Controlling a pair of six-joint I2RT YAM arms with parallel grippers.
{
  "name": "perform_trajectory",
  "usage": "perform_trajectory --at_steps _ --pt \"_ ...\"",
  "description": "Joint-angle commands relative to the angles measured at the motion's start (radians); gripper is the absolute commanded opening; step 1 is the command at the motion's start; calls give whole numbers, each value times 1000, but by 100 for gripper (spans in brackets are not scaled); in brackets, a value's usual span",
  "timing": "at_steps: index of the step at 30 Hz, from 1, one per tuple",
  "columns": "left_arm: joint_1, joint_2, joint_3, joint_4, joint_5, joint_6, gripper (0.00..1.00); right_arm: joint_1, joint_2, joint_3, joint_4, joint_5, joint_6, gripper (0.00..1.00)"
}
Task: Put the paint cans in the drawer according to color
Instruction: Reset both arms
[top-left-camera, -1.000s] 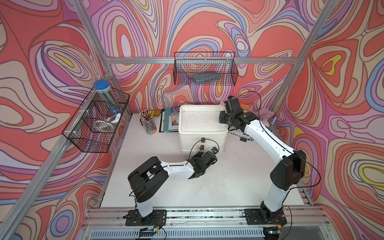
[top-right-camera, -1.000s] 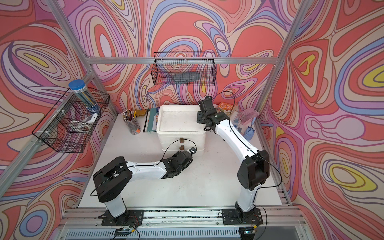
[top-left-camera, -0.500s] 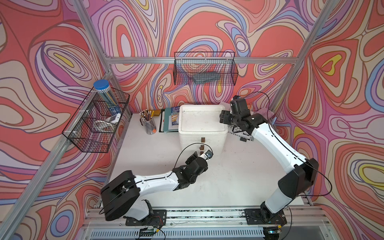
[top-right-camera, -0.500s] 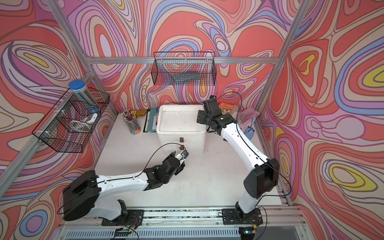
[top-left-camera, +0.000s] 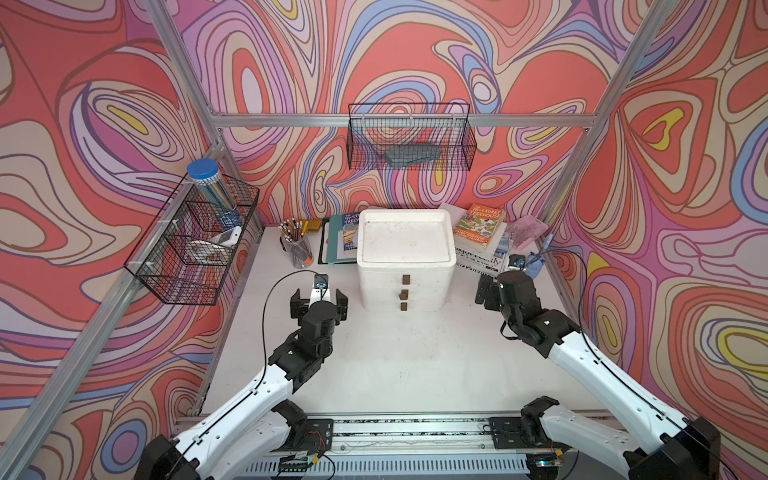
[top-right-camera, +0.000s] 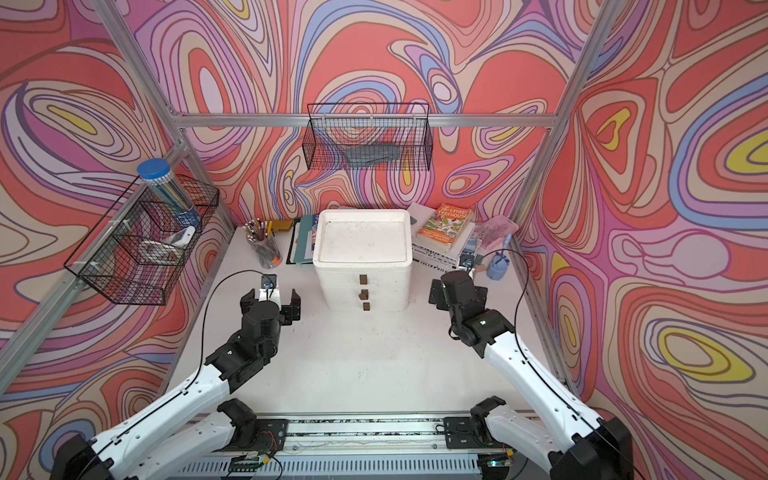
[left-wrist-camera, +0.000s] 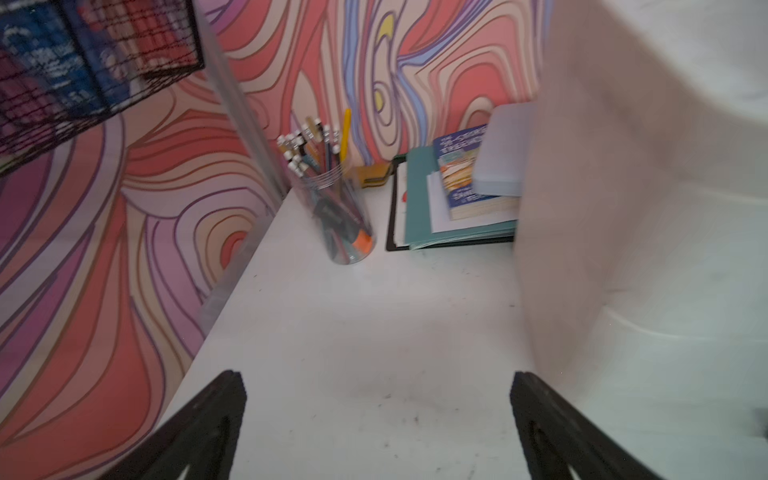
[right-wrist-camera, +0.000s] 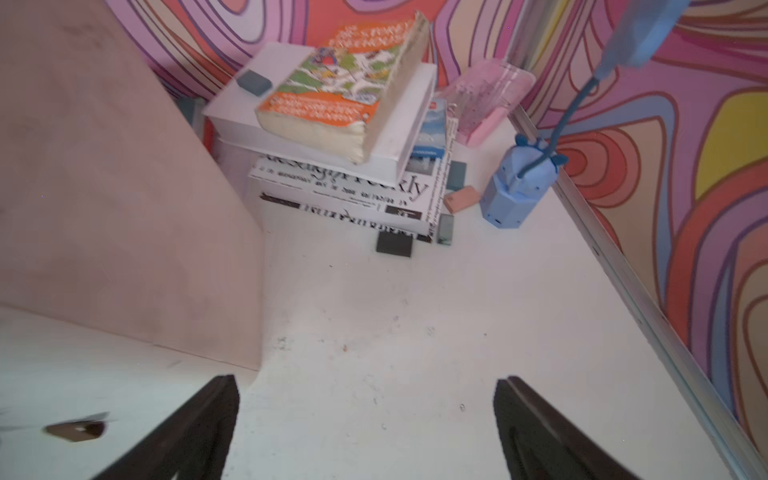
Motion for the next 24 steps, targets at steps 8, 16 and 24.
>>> perform_trajectory --at_steps 8,16,24 --pt "287 451 -182 781 332 146 98 -145 197 -118 432 80 -103 98" --pt "321 676 -160 967 408 119 99 -158 348 -229 803 1 -274 98" --pt "333 681 -107 875 338 80 98 -167 596 -283 1361 -16 -463 98"
